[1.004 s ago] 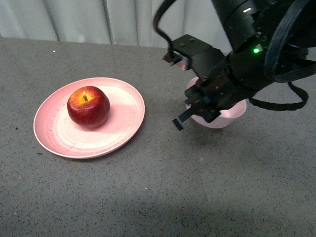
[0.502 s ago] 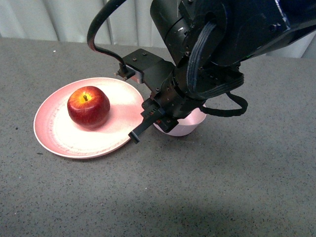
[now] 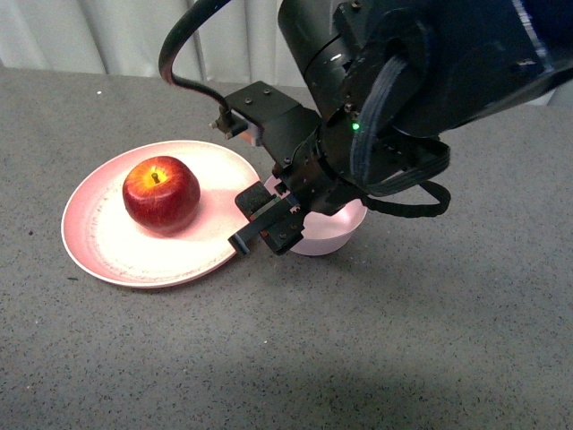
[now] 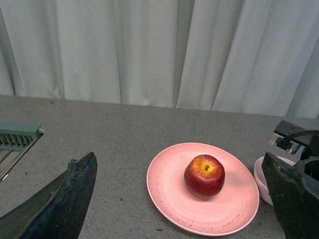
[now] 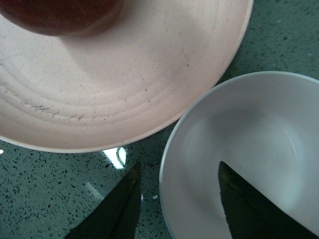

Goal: Move apple from plate to bowl

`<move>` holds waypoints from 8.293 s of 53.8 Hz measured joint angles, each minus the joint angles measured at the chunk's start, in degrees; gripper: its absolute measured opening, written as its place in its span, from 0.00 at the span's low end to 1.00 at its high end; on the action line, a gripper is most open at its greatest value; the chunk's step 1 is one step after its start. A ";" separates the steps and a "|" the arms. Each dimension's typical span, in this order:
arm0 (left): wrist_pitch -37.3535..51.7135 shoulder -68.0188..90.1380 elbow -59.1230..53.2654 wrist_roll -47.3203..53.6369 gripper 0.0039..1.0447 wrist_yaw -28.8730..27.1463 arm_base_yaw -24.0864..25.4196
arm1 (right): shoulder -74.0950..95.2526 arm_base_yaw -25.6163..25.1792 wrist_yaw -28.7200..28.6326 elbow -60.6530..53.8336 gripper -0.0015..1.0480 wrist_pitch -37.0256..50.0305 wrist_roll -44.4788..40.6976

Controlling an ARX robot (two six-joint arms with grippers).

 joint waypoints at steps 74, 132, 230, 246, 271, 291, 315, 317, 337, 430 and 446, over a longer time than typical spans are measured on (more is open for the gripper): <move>0.00 -0.02 0.00 0.00 0.94 -0.04 0.00 | -65.02 -26.64 13.79 -68.02 0.01 56.96 13.53; 0.00 -0.02 0.00 0.00 0.94 -0.02 0.00 | -103.67 -31.82 8.59 -71.71 0.01 23.61 13.60; -6.51 3.39 2.21 -1.29 0.94 -8.59 -1.88 | -124.72 -31.82 8.48 -71.69 0.91 2.34 13.64; 18.53 42.97 7.89 -5.20 0.94 -7.89 1.66 | -124.76 -31.85 8.44 -71.69 0.91 2.32 13.64; 28.30 87.58 30.49 -7.96 0.94 -1.81 -5.51 | -124.76 -31.85 8.44 -71.69 0.91 2.32 13.64; 27.45 102.49 39.80 -7.50 0.94 -1.25 -9.42 | -124.76 -31.85 8.44 -71.69 0.91 2.32 13.64; 26.25 112.08 44.61 -7.87 0.94 2.21 -11.76 | -124.76 -31.85 8.44 -71.69 0.91 2.32 13.64; 26.16 112.91 44.89 -7.78 0.94 2.08 -11.69 | -124.76 -31.85 8.44 -71.69 0.91 2.32 13.64; 26.27 114.88 45.00 -6.40 0.75 1.84 -11.47 | -124.76 -31.85 8.44 -71.69 0.91 2.32 13.64; 25.42 123.36 58.12 -8.00 0.63 -3.43 -31.06 | -124.76 -31.85 8.44 -71.69 0.91 2.32 13.64; 25.46 122.97 58.10 -7.78 0.96 -4.28 -30.56 | -124.76 -31.85 8.41 -71.69 0.91 2.34 13.64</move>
